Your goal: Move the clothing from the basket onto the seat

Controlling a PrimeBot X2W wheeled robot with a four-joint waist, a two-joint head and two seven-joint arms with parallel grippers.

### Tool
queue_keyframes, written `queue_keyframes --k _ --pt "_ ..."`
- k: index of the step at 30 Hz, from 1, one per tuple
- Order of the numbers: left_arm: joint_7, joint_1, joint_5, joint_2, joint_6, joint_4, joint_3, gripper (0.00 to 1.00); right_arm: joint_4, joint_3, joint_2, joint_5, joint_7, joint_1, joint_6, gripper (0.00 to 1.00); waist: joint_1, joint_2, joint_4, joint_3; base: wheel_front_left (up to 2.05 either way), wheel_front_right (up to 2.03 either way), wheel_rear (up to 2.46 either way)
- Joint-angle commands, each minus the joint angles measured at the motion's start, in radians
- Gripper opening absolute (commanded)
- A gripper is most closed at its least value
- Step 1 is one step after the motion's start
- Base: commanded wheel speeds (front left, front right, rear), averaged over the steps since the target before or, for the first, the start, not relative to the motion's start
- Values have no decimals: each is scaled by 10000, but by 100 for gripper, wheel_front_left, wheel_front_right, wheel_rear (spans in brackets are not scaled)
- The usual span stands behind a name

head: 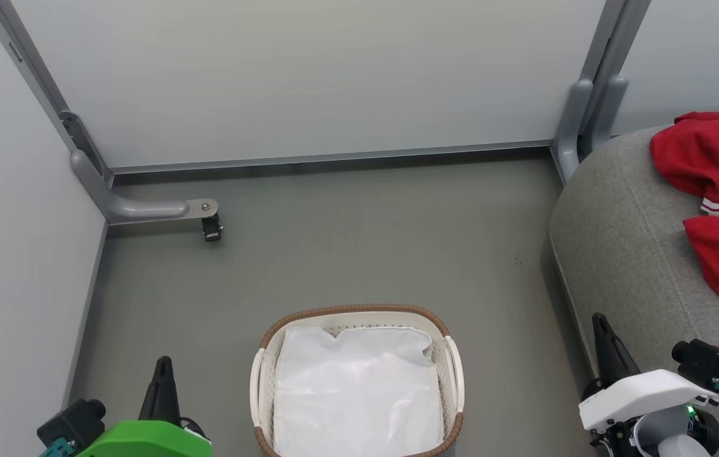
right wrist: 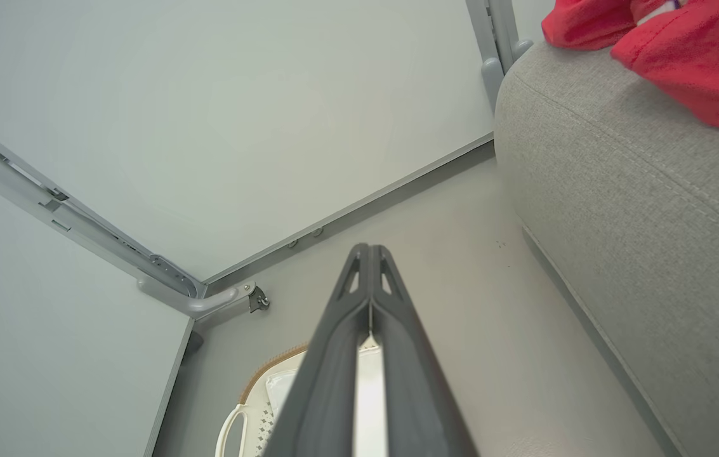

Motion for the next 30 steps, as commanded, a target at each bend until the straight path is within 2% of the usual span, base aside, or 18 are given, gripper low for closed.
queue_keyframes --k 1,30 --pt "78 -368 -379 19 -76 -173 122 0 -194 -68 -47 412 90 -201 -2 0 0 0 -4 -1 0 0 0" --pt "1073 -719 -3694 4 -331 -451 760 0 -466 -448 -76 4139 1077 -313 -4 0 0 0 -87 -22 0 0 0"
